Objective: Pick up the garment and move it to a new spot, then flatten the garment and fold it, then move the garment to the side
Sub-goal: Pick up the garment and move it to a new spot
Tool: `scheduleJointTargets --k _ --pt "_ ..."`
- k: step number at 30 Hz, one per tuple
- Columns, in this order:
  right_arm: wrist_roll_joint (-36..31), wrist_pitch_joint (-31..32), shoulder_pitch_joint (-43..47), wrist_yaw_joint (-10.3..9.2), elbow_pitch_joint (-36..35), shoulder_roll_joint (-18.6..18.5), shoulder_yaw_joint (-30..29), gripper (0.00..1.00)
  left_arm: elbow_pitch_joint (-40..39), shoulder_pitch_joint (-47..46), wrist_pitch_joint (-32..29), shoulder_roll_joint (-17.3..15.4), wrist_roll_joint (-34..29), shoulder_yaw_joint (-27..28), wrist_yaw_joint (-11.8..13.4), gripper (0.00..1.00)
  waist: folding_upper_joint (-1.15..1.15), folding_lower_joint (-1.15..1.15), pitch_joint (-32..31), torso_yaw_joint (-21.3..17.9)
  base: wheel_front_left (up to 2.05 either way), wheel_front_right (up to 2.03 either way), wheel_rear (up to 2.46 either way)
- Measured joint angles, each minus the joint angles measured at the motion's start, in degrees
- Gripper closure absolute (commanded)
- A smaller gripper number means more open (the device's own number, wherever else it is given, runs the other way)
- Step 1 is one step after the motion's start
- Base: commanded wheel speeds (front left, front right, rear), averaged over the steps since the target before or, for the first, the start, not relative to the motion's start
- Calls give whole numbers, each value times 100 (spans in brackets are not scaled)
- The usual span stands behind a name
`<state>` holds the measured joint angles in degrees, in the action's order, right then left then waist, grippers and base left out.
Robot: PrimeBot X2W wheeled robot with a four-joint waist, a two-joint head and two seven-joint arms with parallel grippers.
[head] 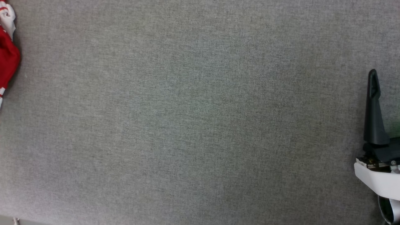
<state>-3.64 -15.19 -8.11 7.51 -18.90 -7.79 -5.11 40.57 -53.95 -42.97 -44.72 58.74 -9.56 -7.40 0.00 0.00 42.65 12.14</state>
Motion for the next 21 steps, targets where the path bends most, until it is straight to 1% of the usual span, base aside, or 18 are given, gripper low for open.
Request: scheduleJointTargets --k 4,5,6,7,12,16,21 --pt "-5 -13 -13 0 -7 -5 -8 0 115 -102 -77 5 -11 -143 0 0 0 -1 65 -30 0 0 0" --pt "-5 -13 -14 0 -4 -5 -5 0 134 -127 -79 4 -11 -177 0 2 0 -1 69 -38 0 0 0" --pt "-5 -14 -15 0 1 -5 -2 0 156 -141 -78 9 0 -198 0 54 0 -1 65 -43 0 0 0" --pt "-5 -14 -15 0 13 -5 0 0 170 -153 -68 10 1 -230 0 100 0 -1 57 -48 0 0 0" --pt "5 -13 -22 0 89 -1 -18 0 224 -181 215 14 -73 -445 0 100 0 0 -81 -49 0 0 0" --pt "31 -8 -24 -1 221 36 5 0 109 -199 488 -29 -113 -676 0 100 0 0 -283 -21 0 0 0" --pt "88 8 -15 -1 369 145 93 0 -275 -404 734 -291 -126 -1007 0 100 0 0 -642 -1 0 0 0"
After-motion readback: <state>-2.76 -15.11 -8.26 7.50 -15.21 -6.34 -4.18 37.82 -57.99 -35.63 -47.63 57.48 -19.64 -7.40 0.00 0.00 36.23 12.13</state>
